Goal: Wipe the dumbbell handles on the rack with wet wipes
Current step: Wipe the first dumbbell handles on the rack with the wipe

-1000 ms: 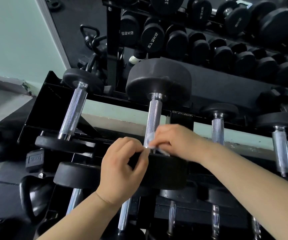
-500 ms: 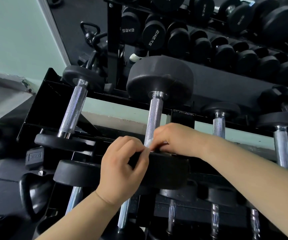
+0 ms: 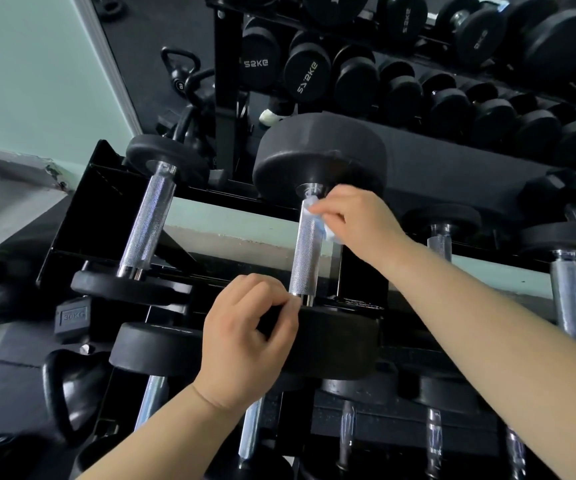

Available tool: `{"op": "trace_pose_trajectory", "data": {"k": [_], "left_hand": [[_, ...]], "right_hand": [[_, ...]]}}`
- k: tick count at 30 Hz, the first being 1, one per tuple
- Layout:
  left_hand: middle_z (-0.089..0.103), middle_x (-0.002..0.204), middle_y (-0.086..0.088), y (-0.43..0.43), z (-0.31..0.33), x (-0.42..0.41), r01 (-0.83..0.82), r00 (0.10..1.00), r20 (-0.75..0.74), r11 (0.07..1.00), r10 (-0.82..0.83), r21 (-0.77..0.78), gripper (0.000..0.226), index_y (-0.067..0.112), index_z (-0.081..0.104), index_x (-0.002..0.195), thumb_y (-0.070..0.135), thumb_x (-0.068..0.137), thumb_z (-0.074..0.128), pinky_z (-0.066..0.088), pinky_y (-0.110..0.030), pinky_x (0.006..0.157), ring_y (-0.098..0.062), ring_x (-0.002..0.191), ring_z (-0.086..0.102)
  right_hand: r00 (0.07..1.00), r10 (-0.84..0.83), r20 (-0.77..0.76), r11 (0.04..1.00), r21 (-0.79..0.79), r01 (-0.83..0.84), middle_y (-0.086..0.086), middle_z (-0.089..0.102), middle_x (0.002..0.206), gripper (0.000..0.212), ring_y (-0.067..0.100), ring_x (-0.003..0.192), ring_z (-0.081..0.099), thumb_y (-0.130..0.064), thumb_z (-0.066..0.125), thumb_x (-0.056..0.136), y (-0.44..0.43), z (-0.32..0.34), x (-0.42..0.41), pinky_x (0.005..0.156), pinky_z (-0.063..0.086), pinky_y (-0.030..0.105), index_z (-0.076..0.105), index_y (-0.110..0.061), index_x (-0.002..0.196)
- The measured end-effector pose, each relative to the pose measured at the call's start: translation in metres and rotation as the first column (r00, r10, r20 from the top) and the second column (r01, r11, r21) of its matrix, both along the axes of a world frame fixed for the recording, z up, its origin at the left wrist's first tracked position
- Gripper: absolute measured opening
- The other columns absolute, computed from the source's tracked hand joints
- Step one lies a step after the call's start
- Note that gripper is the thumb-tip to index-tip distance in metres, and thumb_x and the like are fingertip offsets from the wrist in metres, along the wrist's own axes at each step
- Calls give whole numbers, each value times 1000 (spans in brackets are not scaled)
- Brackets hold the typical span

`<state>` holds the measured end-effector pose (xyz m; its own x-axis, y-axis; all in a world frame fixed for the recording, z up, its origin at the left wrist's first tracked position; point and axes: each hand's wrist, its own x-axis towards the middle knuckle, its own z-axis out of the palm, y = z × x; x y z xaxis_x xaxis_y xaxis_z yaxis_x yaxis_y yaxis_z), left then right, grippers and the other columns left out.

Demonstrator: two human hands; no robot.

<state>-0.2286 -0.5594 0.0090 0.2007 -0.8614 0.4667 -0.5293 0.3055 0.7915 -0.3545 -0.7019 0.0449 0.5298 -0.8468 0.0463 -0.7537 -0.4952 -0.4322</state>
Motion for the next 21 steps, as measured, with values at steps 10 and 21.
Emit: {"op": "trace_pose_trajectory", "data": {"k": [10,21], "left_hand": [[51,79,8,0,0,-1,-6,1000,-6,1000,6,11,10,25,46,72,22,81,48,42,-24,64,-10,68,48],[42,113,24,-5,27,10,188,962,-248,934,-113,303,52,45,33,112,20,80,66,36,-9,88,3,102,47]], "right_hand": [[986,164,-42,961,231,-150,-11,52,86,22,9,82,49,-9,53,88,42,-3,-12,74,40,21,70,-14,102],[890,-202,409,881,472,-17,-17,52,88,31,-3,75,51,-2,64,78,70,41,-3,77,41,10,58,-30,66]]}}
